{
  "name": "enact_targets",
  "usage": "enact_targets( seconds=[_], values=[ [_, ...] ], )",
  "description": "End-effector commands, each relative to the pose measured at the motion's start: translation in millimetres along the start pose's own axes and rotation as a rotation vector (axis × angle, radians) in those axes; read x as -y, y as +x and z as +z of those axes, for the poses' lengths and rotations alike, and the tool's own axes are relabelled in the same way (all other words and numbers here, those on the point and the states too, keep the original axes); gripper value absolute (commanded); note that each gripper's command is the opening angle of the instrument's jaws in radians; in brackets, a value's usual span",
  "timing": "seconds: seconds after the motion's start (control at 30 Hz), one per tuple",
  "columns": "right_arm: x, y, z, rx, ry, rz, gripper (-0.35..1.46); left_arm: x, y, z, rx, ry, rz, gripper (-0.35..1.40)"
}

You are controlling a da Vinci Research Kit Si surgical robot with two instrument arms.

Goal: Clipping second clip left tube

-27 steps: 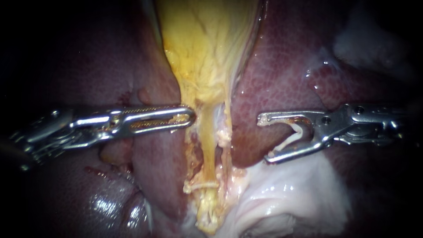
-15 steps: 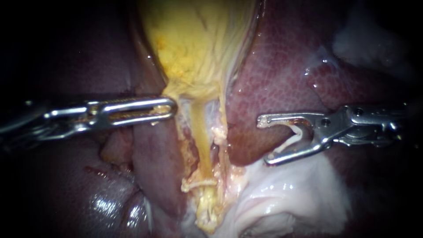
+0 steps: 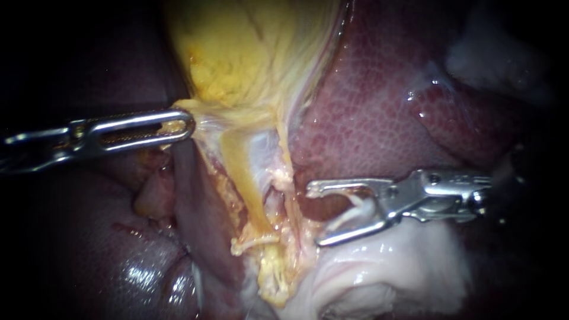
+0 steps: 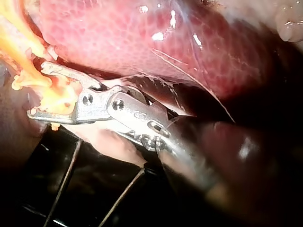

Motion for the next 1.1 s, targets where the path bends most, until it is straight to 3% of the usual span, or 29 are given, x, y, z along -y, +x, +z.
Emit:
enact_targets(
  seconds=[0.03, 0.2, 0.33, 0.43, 0.53, 0.67, 0.87, 1.1],
  values=[
    [-0.4, -0.6, 0.4, 0.001, 0.001, 0.007, 0.60, 0.2, -0.1, -0.1, 0.001, -0.002, 0.000, -0.35],
    [-2.6, -2.9, 2.3, 0.017, -0.007, 0.021, 0.60, 0.5, 0.0, -0.2, 0.001, -0.004, -0.001, -0.35],
    [-4.0, -3.7, 3.5, 0.019, -0.015, 0.030, 0.60, 0.8, 0.0, -0.3, 0.004, -0.008, -0.001, -0.35],
    [-4.2, -4.0, 4.6, 0.023, -0.002, 0.039, 0.60, 0.9, 0.0, -0.3, 0.003, -0.006, -0.001, -0.35],
    [-4.0, -4.1, 5.7, 0.027, 0.019, 0.065, 0.60, 0.9, 0.0, -0.2, 0.003, -0.006, -0.001, -0.35],
    [-3.1, -3.7, 5.8, -0.024, 0.100, 0.111, 0.60, 0.7, 0.0, -0.3, 0.002, -0.005, -0.001, -0.35],
    [-1.5, -2.9, 6.5, -0.067, 0.202, 0.168, 0.60, -0.3, -0.1, -0.1, 0.001, -0.004, 0.000, -0.35],
    [-1.1, -2.8, 8.6, -0.067, 0.254, 0.175, 0.59, -0.8, 0.0, 0.3, 0.002, -0.005, 0.000, -0.35]
  ],
)
